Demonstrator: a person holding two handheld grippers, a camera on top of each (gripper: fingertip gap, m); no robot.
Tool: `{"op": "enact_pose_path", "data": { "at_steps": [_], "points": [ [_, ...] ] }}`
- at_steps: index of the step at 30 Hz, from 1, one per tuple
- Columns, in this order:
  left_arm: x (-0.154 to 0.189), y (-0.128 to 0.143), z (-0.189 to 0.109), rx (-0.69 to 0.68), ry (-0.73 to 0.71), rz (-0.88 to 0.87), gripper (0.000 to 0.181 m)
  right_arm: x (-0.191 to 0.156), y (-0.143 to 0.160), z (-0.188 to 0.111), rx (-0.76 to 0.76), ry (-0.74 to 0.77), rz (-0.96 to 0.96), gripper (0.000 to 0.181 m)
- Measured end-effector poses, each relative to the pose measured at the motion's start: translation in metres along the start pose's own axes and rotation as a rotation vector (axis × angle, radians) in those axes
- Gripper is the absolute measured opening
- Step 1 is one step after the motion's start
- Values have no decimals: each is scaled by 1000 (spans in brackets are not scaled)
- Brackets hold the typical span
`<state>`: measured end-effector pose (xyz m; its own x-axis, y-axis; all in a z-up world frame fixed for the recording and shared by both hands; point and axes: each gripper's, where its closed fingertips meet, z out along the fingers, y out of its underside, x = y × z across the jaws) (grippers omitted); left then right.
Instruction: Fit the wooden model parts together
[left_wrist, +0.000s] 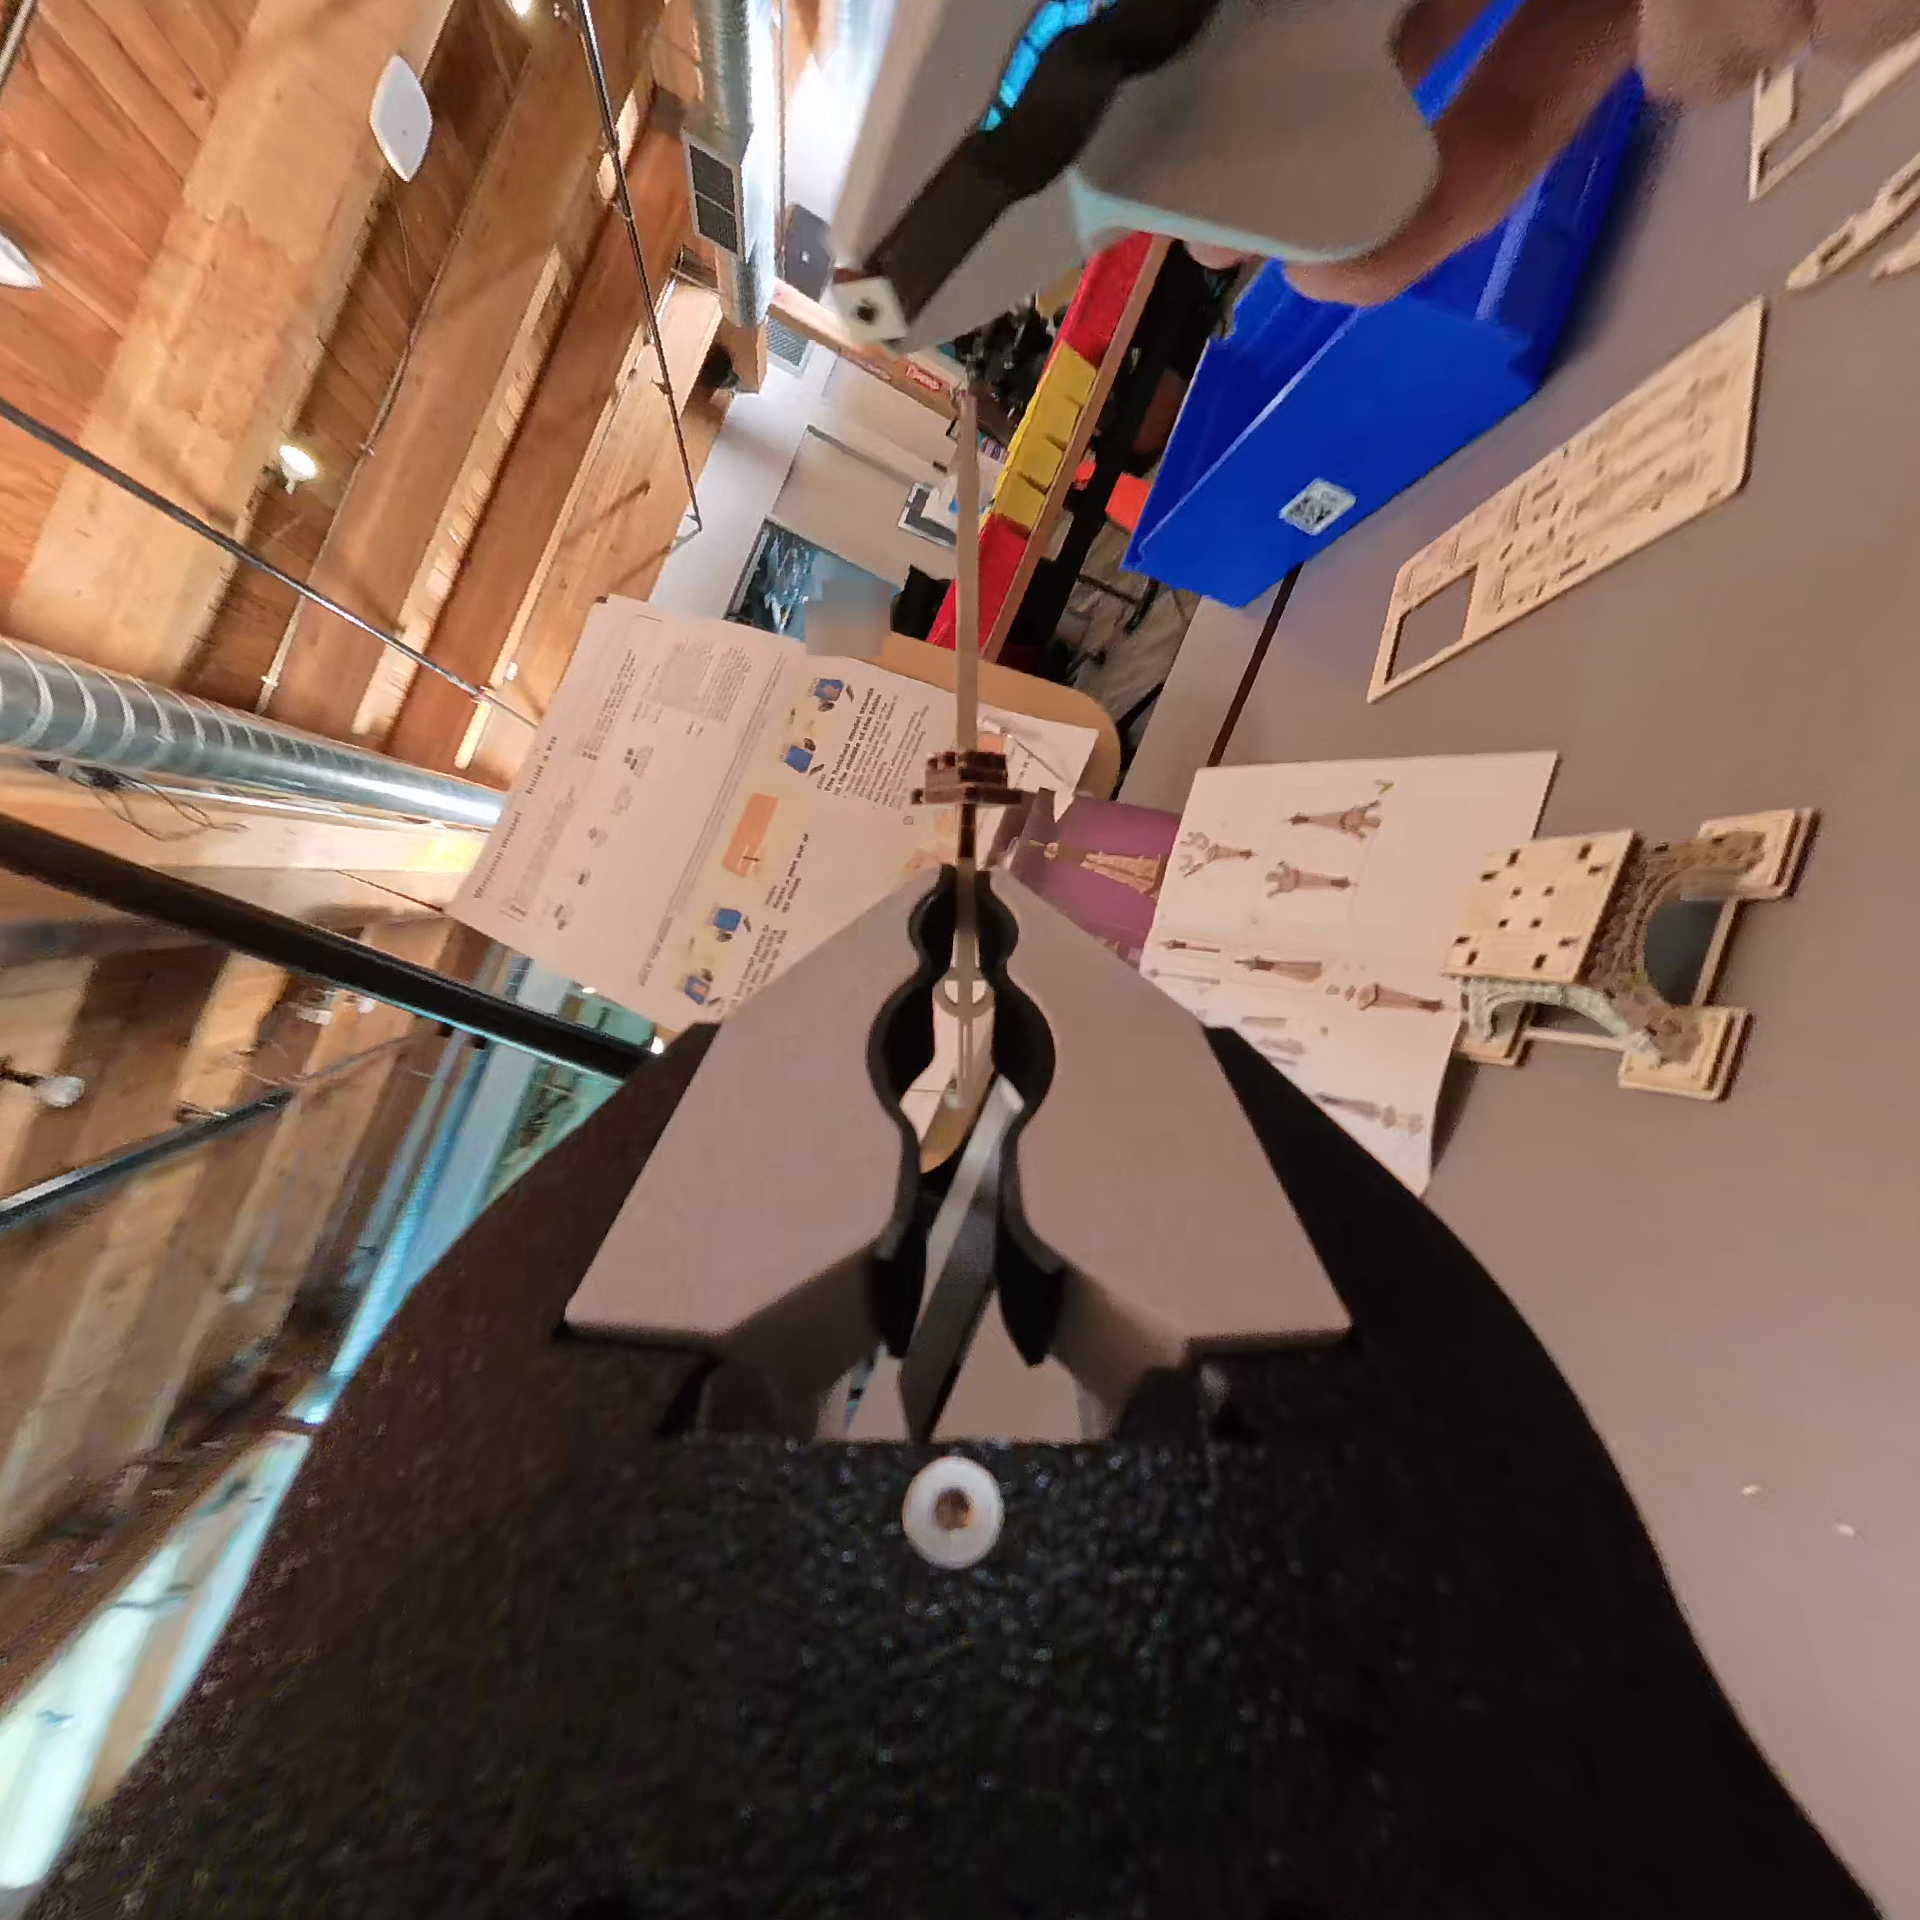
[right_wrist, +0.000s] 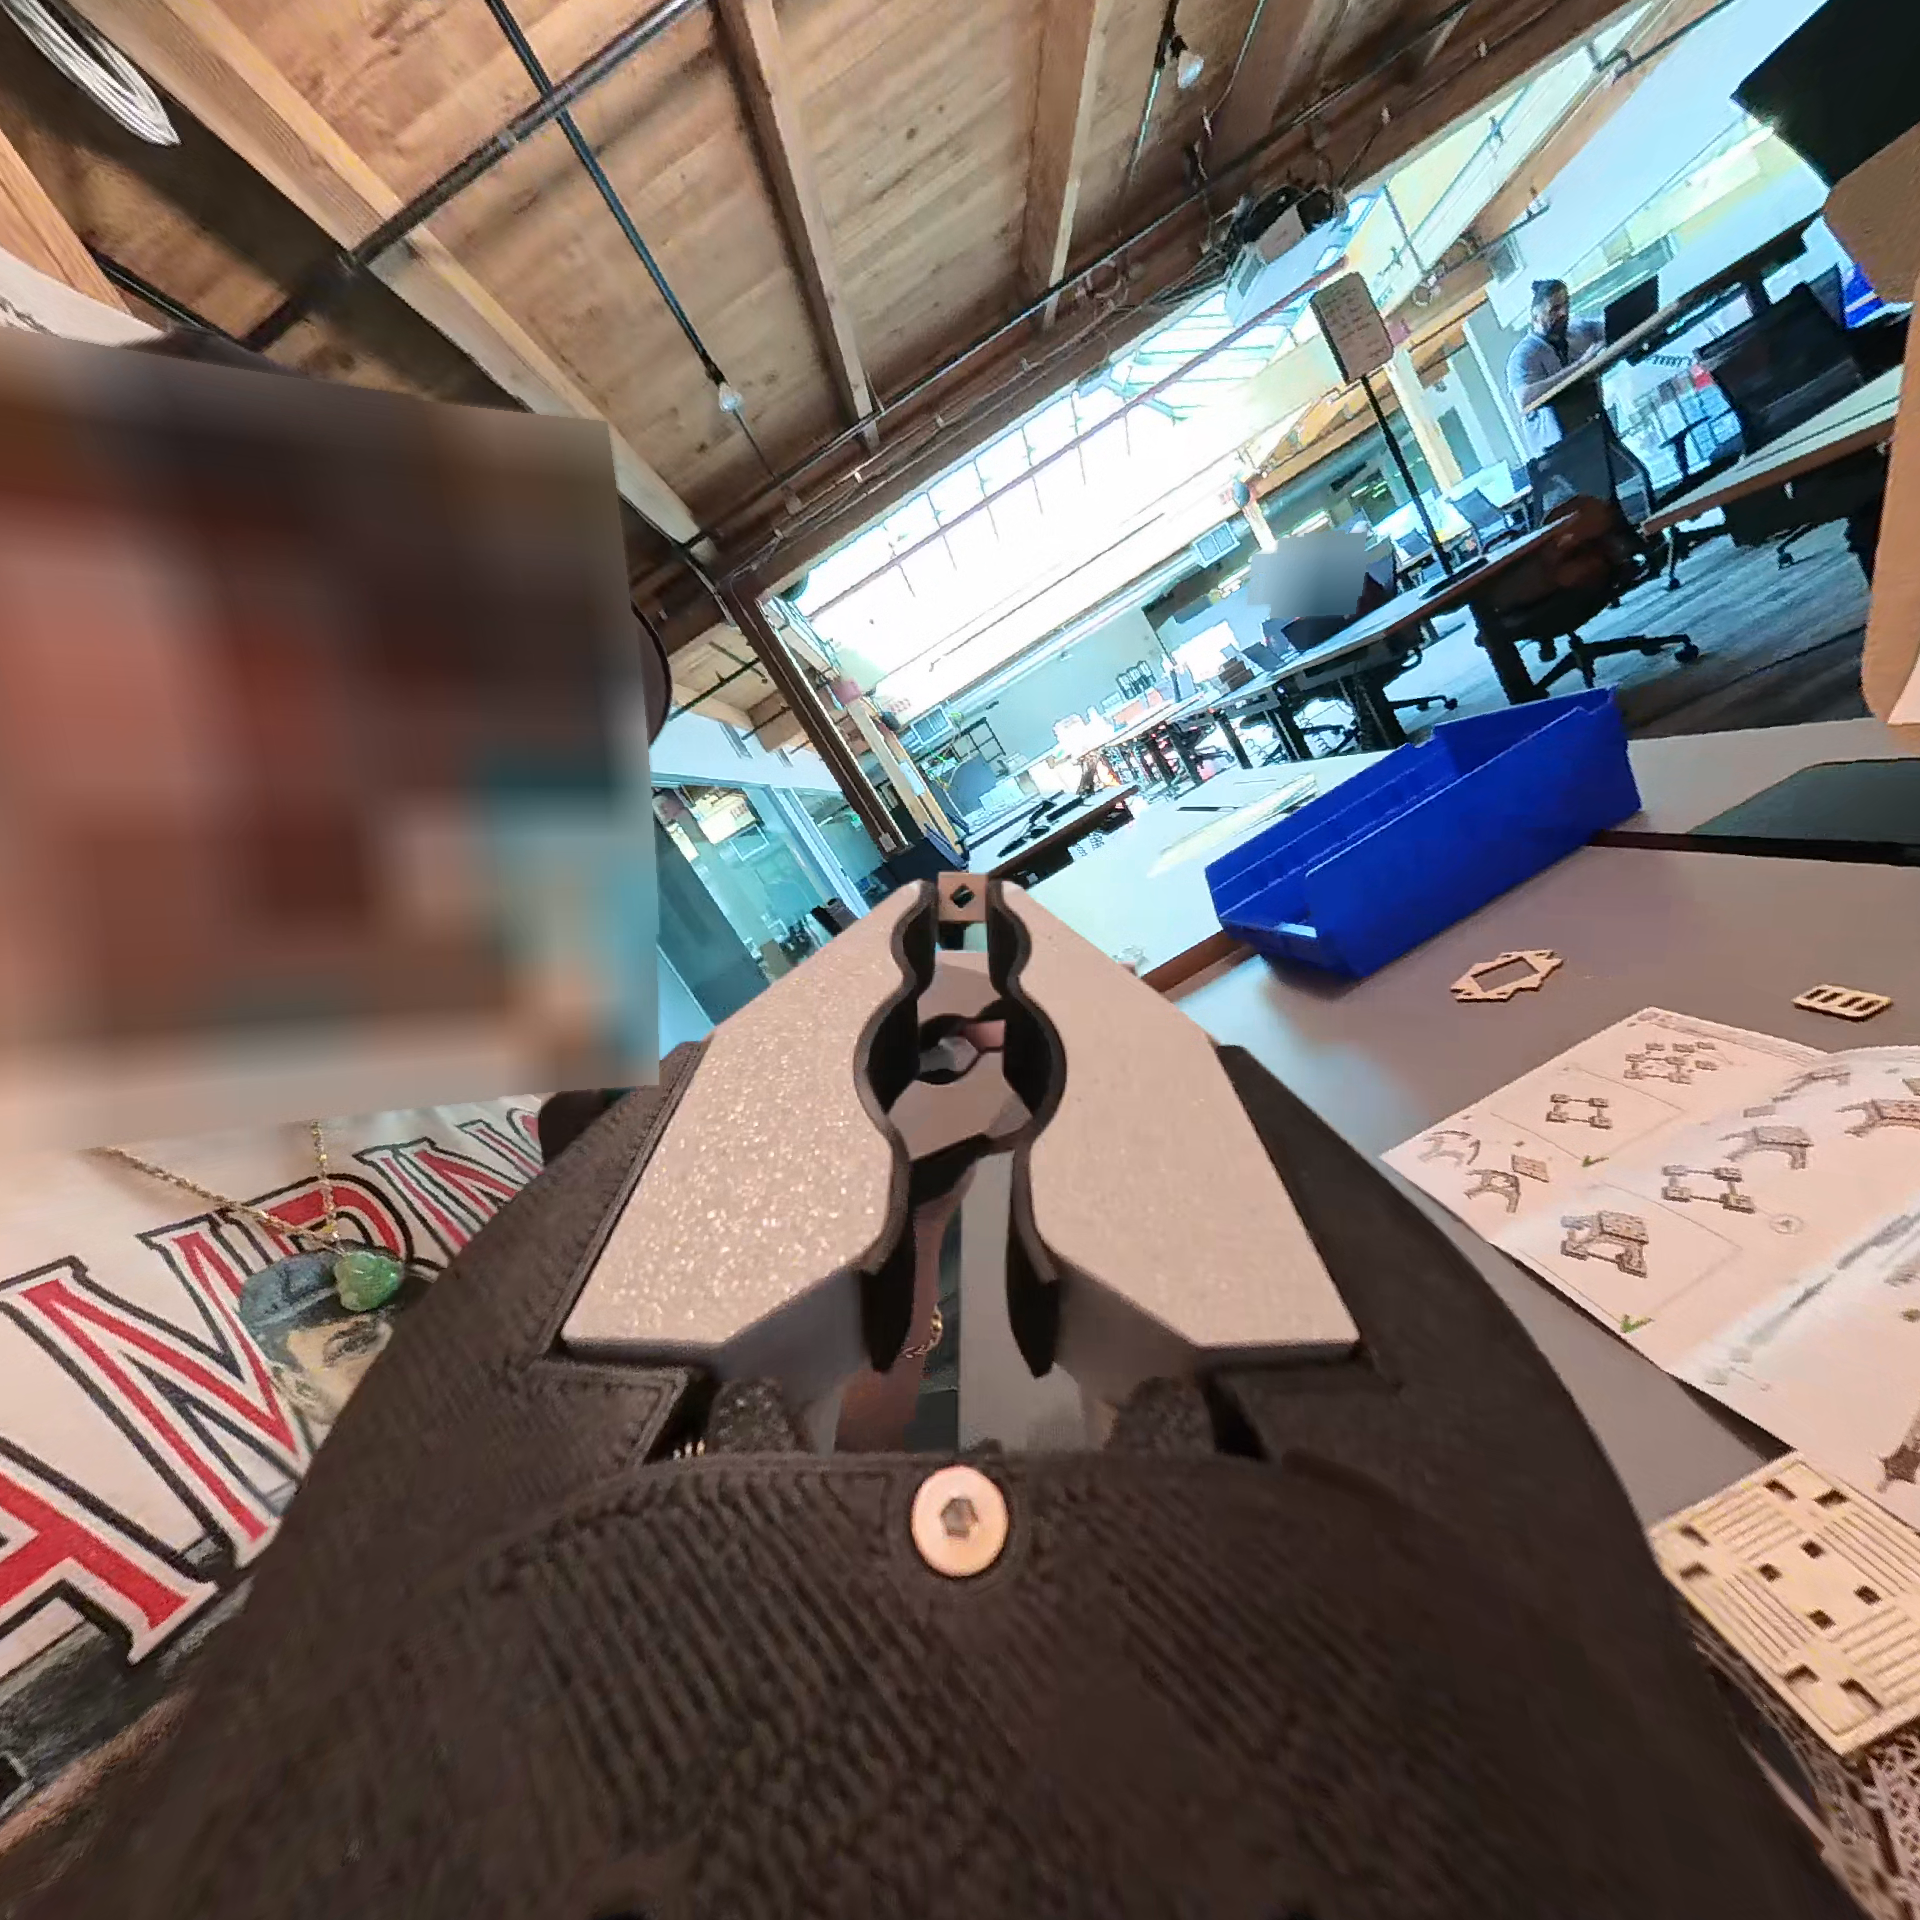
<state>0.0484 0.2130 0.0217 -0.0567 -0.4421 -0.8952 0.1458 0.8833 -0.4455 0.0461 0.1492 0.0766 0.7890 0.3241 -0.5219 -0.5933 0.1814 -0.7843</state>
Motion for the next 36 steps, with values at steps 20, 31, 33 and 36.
{"op": "enact_pose_path", "data": {
  "at_steps": [20,31,33,36],
  "points": [
    [-2,-9,-7,96,110,-225,0,-10,0,1,-2,-70,-83,6],
    [4,-8,-6,99,155,-230,0,-5,9,-3,-260,100,-655,7],
    [5,-9,-6,104,163,-229,0,-4,10,-4,-311,114,-750,7],
    [7,-10,-6,126,183,-253,0,-2,9,-5,-363,138,-837,7]
  ]
}}
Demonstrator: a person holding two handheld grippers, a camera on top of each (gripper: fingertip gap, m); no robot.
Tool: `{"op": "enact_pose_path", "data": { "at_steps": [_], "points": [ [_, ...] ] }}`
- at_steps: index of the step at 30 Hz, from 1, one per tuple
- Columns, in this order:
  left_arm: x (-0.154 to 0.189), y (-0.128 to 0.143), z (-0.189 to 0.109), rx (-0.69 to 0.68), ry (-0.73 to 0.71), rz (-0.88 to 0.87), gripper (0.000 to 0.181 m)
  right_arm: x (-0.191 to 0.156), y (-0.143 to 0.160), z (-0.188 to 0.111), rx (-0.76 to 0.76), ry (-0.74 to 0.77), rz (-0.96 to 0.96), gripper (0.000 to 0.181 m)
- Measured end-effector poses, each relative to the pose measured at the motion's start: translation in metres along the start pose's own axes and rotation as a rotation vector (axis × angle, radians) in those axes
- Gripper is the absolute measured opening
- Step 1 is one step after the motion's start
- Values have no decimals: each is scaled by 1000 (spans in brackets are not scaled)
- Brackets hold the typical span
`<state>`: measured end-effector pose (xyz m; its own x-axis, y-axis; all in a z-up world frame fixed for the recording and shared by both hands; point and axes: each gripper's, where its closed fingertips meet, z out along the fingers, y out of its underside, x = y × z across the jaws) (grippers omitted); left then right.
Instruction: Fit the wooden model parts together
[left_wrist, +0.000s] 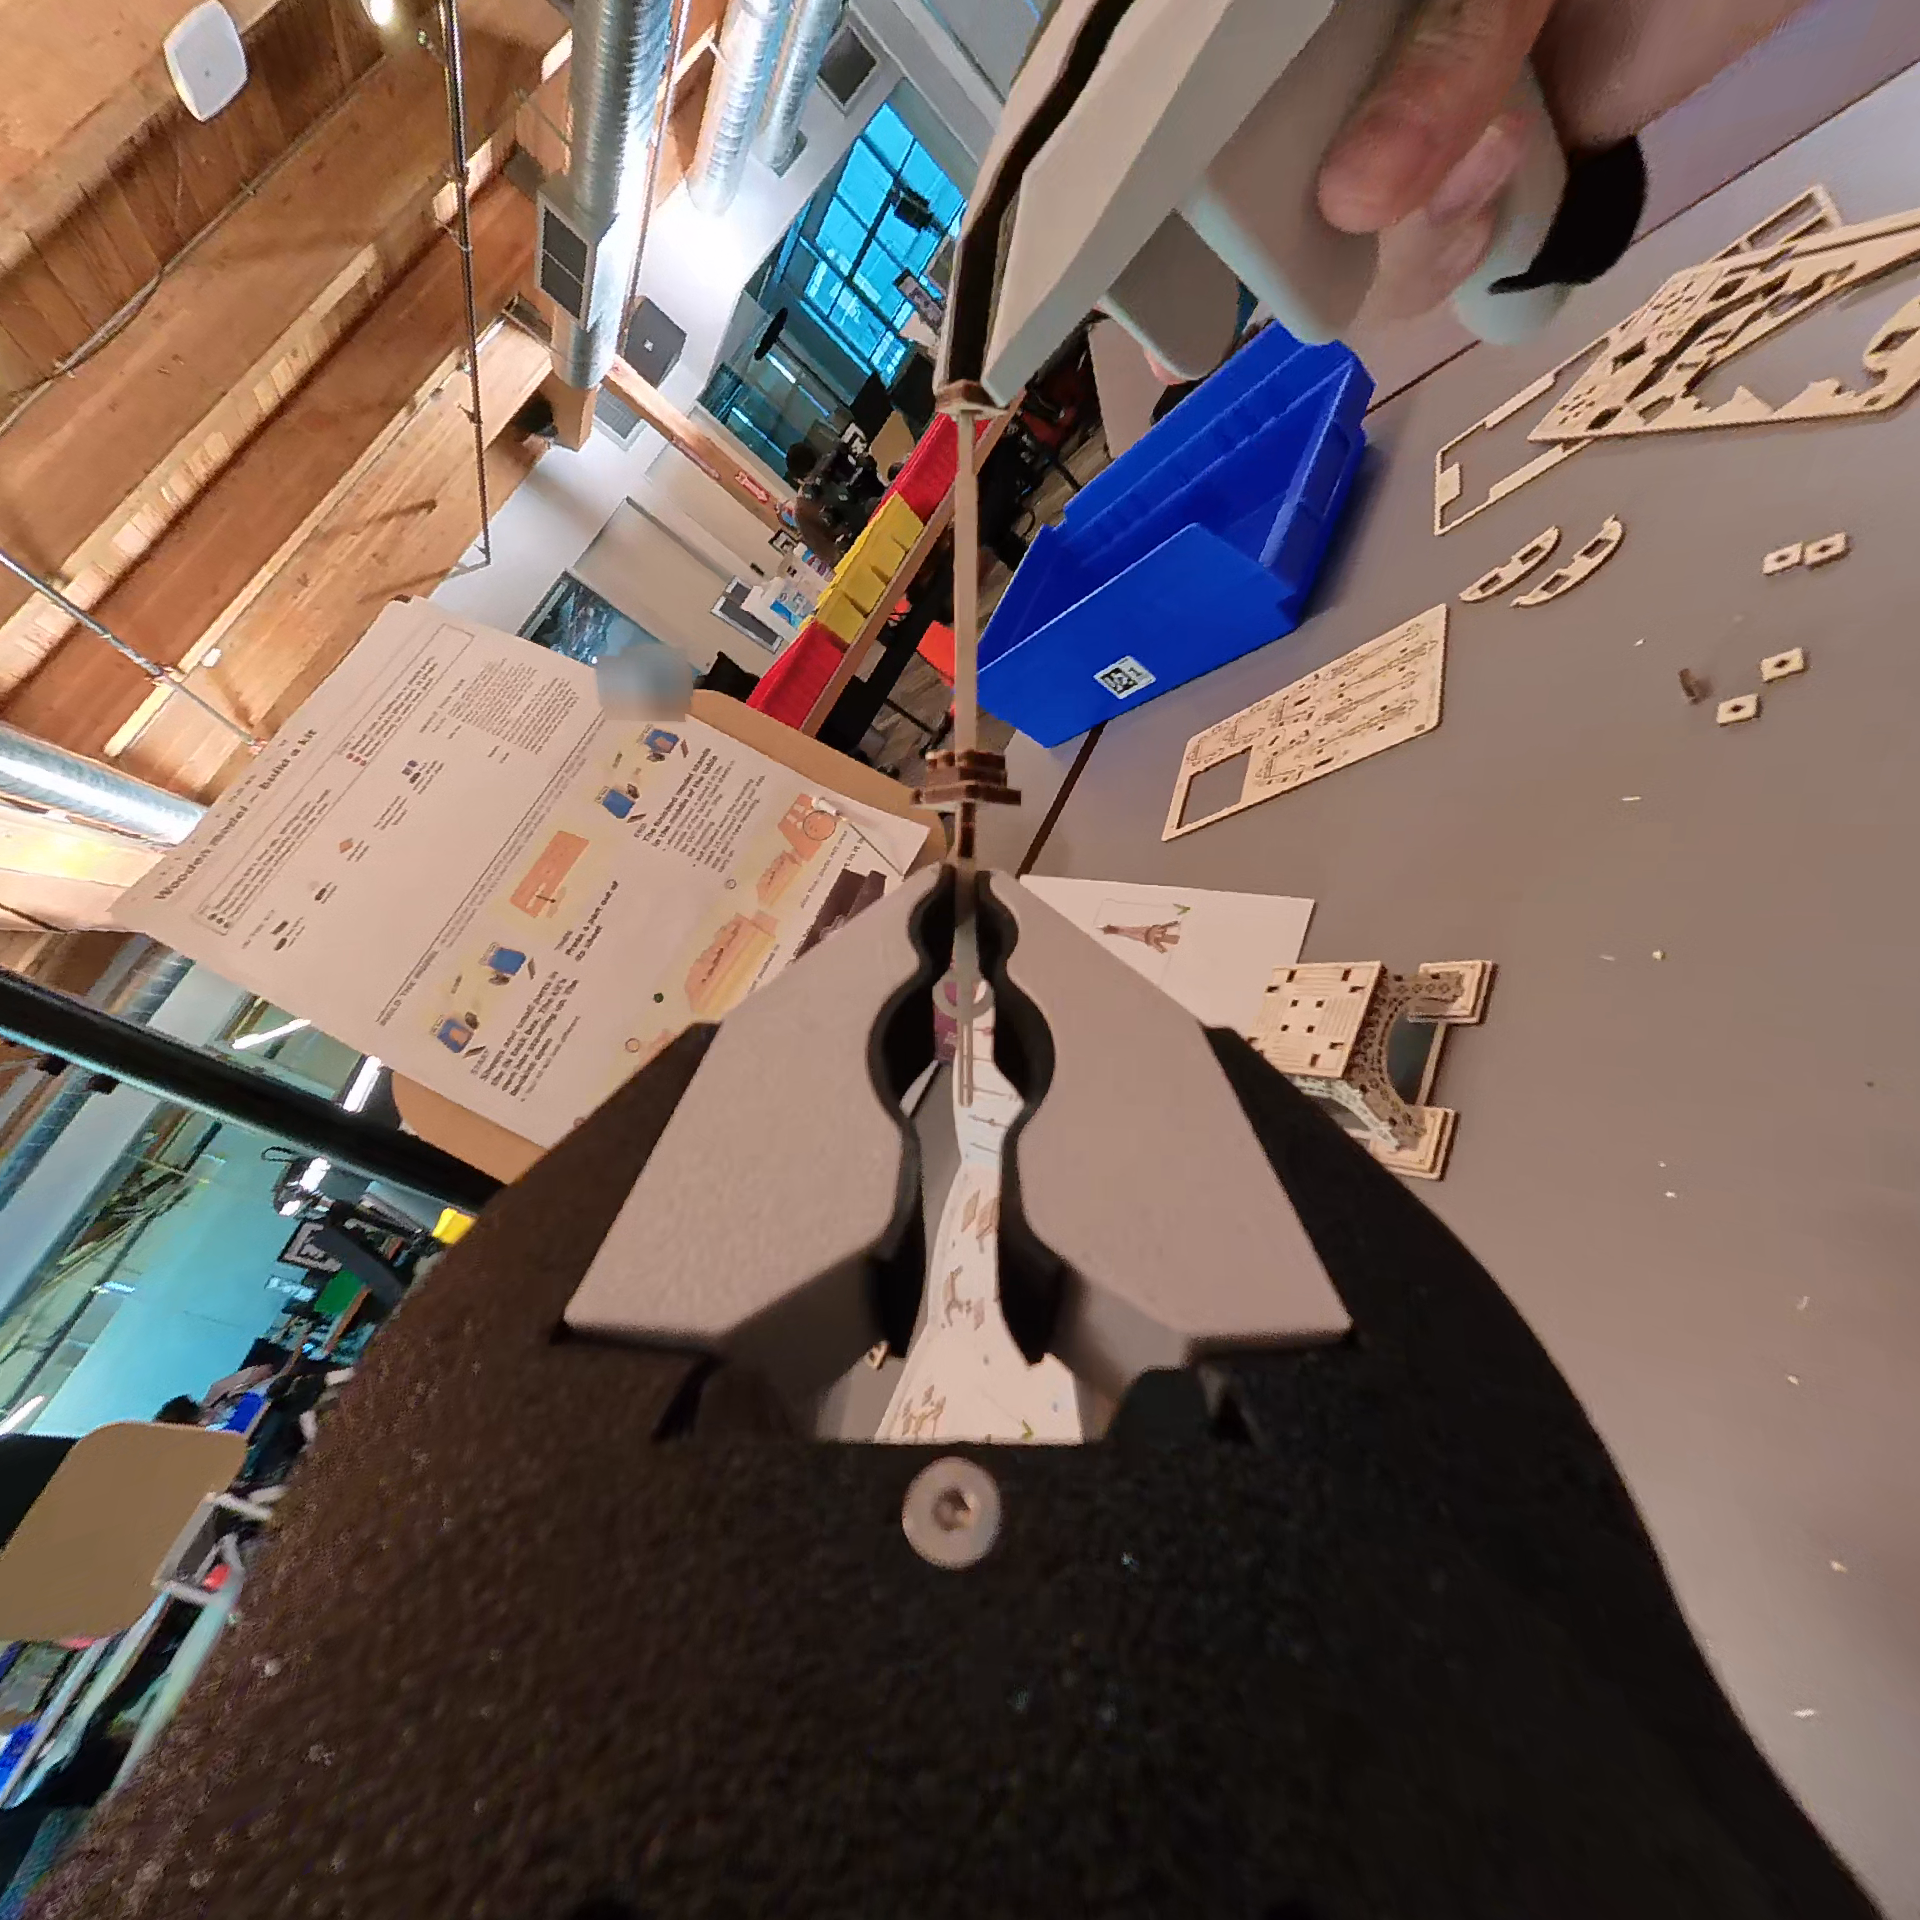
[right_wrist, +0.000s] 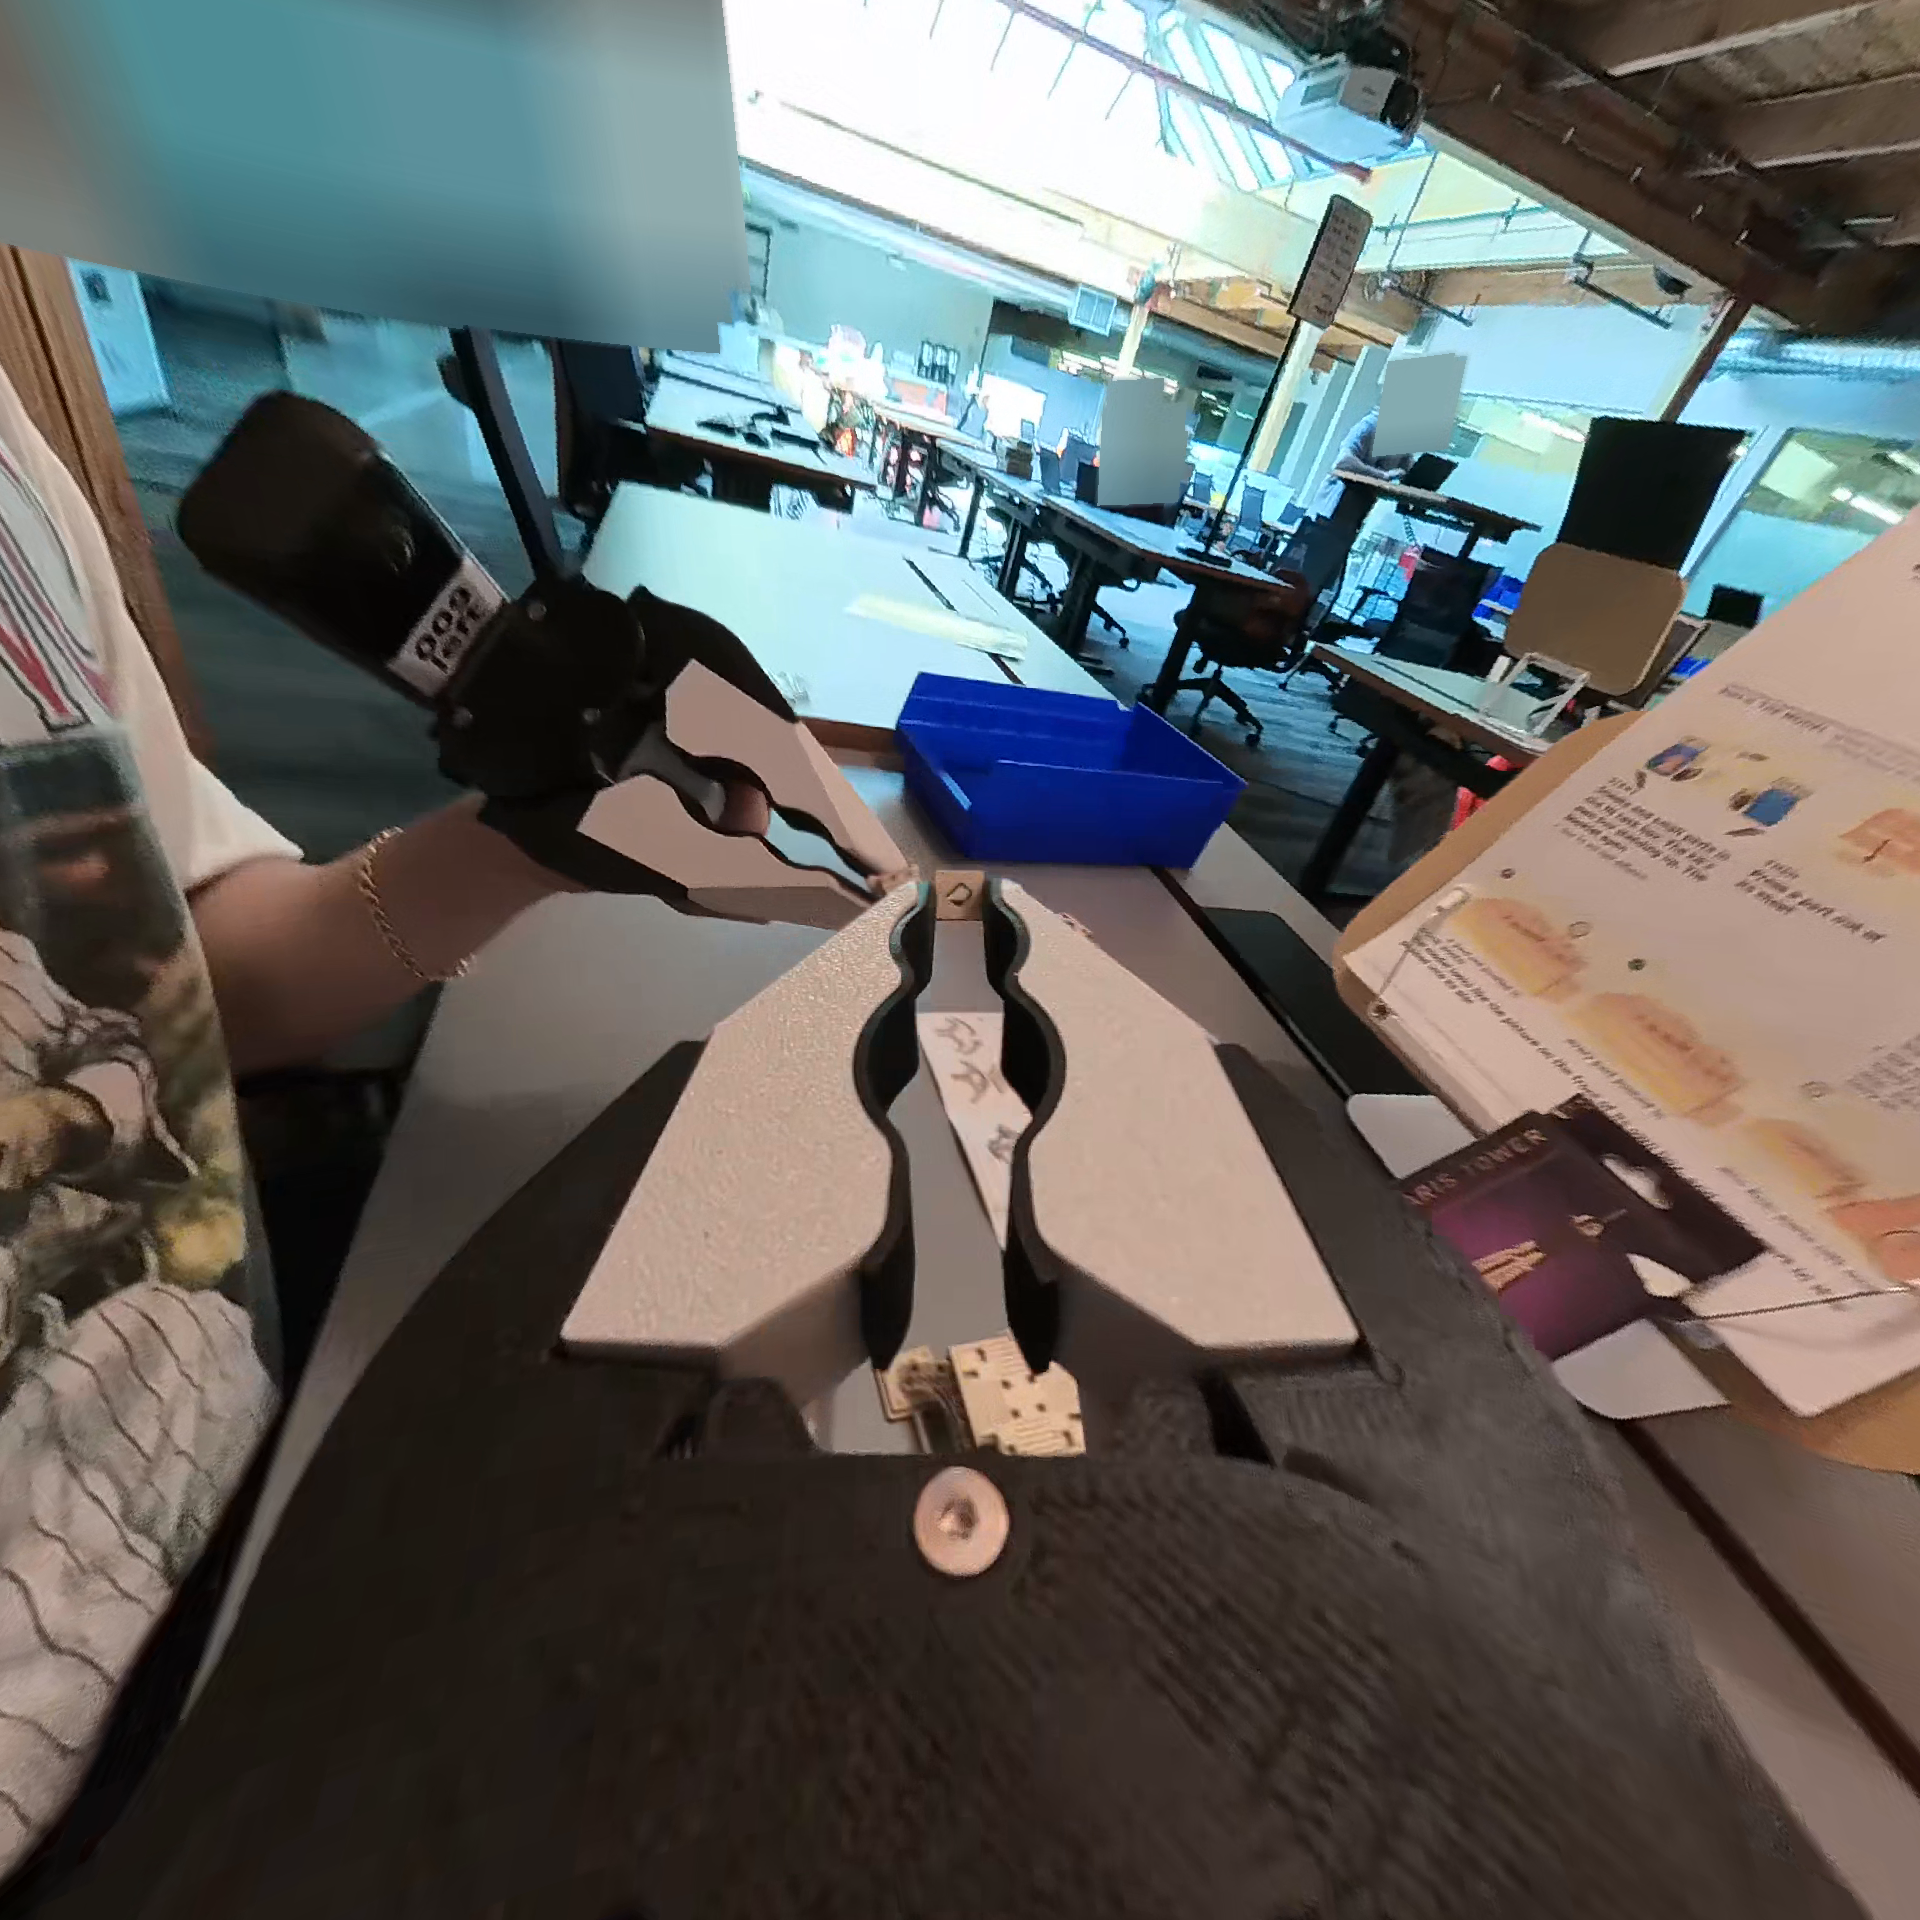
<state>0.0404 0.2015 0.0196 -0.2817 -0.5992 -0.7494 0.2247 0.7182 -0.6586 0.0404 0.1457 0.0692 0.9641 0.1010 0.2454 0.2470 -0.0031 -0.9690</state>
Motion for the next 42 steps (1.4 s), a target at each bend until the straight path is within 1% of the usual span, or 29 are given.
{"op": "enact_pose_path", "data": {
  "at_steps": [5,8,12,17,21,25,30,32,34,38,42],
  "points": [
    [3,-2,1,58,46,-56,0,-4,-3,0,-70,-32,-137,7],
    [8,-3,1,130,97,-84,0,-9,-3,-1,-107,-99,-180,7],
    [19,-2,1,249,202,-168,0,-21,-2,1,-168,-221,-193,7],
    [29,4,-1,361,332,-301,0,-27,2,11,-268,-293,-209,7],
    [33,8,-2,425,388,-373,0,-31,5,19,-353,-318,-229,7],
    [37,5,-5,519,432,-432,0,-37,3,23,-408,-359,-251,7],
    [45,4,-5,582,454,-451,0,-44,5,26,-472,-413,-277,7],
    [44,3,-7,606,453,-464,0,-44,3,28,-478,-408,-281,7],
    [40,2,-7,622,422,-467,1,-42,0,30,-483,-378,-275,7],
    [36,2,-6,613,363,-430,0,-41,-2,34,-507,-308,-277,7],
    [33,-2,-8,635,357,-441,1,-44,-8,39,-502,-246,-253,7]
  ]
}}
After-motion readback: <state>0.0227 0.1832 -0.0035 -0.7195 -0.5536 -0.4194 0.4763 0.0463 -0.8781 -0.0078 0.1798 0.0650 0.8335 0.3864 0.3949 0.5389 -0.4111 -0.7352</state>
